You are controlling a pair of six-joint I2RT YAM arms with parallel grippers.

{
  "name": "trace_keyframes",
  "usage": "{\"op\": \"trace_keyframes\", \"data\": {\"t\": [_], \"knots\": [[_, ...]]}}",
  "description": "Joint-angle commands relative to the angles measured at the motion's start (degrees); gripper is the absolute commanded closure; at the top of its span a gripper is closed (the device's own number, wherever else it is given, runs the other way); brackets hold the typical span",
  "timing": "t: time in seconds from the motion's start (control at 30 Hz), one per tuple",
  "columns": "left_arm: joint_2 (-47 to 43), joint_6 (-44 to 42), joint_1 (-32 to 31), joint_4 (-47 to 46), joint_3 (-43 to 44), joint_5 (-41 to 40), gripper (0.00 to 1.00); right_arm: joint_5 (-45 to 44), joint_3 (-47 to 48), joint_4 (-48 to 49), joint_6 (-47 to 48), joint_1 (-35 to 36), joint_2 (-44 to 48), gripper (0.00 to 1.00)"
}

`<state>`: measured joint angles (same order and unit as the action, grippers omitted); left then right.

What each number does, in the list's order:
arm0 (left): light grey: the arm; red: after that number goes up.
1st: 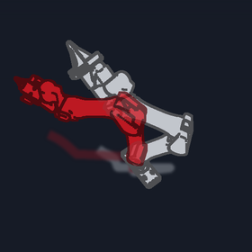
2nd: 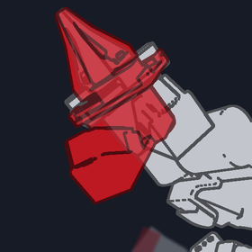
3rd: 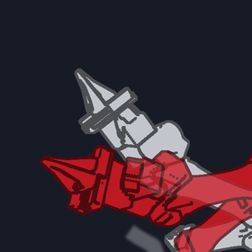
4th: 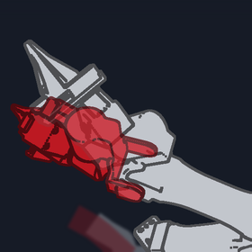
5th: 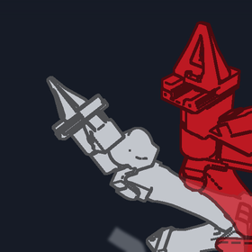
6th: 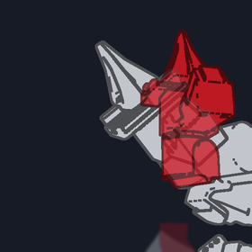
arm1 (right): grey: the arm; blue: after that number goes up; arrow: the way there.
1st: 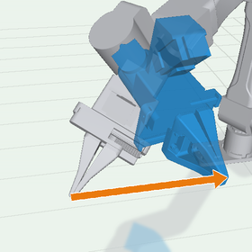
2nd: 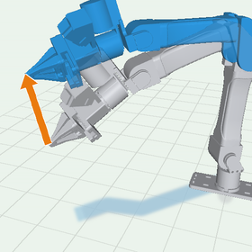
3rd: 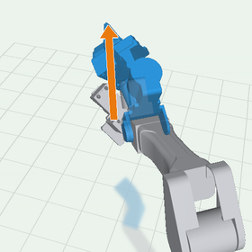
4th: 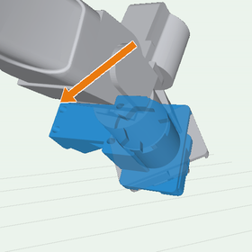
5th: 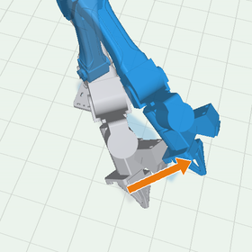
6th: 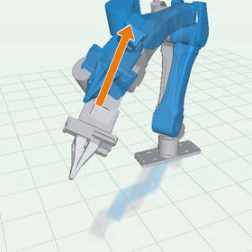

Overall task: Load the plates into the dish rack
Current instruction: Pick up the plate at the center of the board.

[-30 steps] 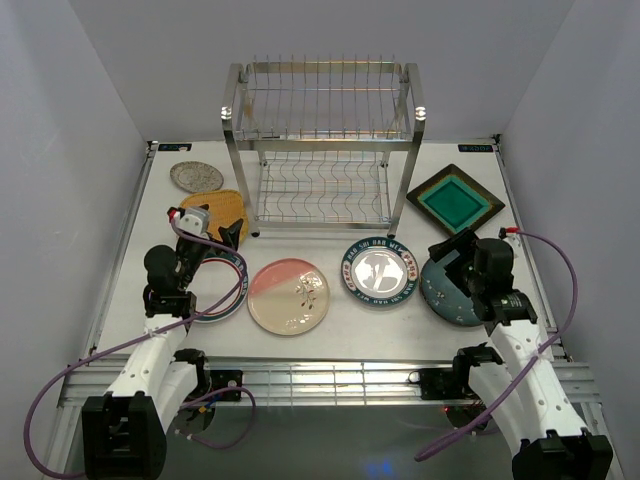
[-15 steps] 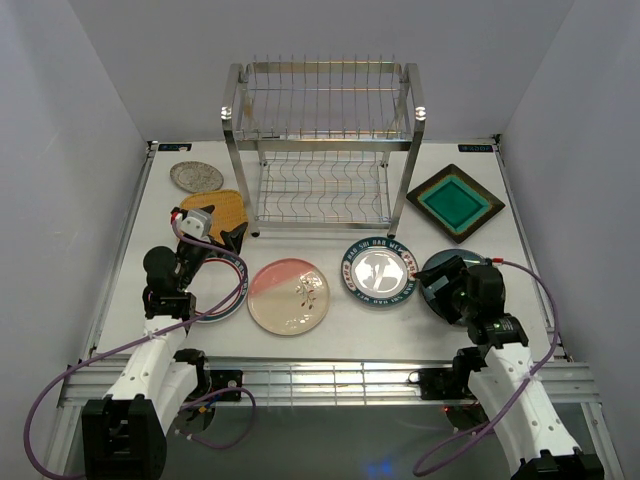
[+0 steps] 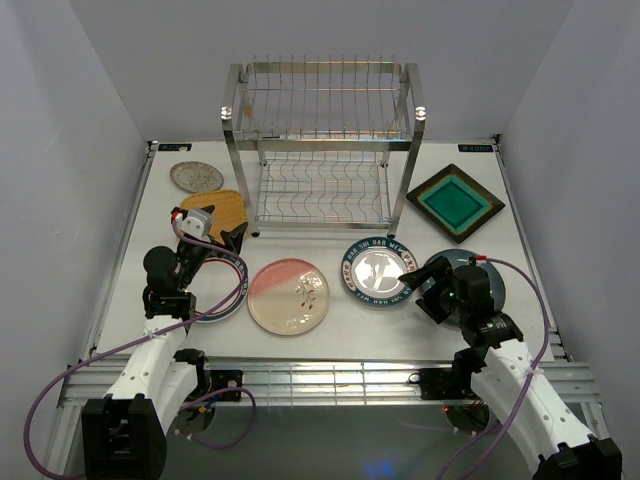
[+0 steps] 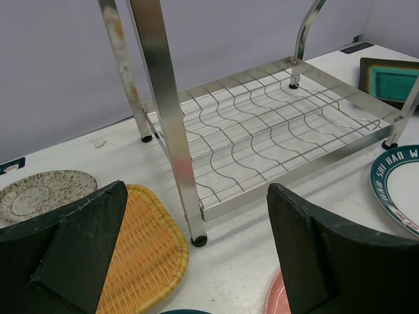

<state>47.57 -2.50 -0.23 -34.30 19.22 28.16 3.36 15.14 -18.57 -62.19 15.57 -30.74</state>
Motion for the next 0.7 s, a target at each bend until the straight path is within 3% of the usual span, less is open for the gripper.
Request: {"op": "trace_keyframes", "data": {"t": [0.0, 0.13, 0.67], "knots": [[-0.37, -0.05, -0.3, -0.06, 0.03, 0.67, 0.02, -3.96, -0.28, 3.71, -3.63, 4.28, -1.07, 0.05], [-0.73, -0.05, -0.3, -0.06, -0.15, 0.58, 0.02, -9.59, -1.51, 4.59, -7.76, 9.55, -1.34, 0.07], [-0.73, -0.05, -0.3, -0.06, -0.15, 0.84, 0.02, -13.9, -5.82, 8.8, -14.44, 10.71, -2.83, 0.26]]}}
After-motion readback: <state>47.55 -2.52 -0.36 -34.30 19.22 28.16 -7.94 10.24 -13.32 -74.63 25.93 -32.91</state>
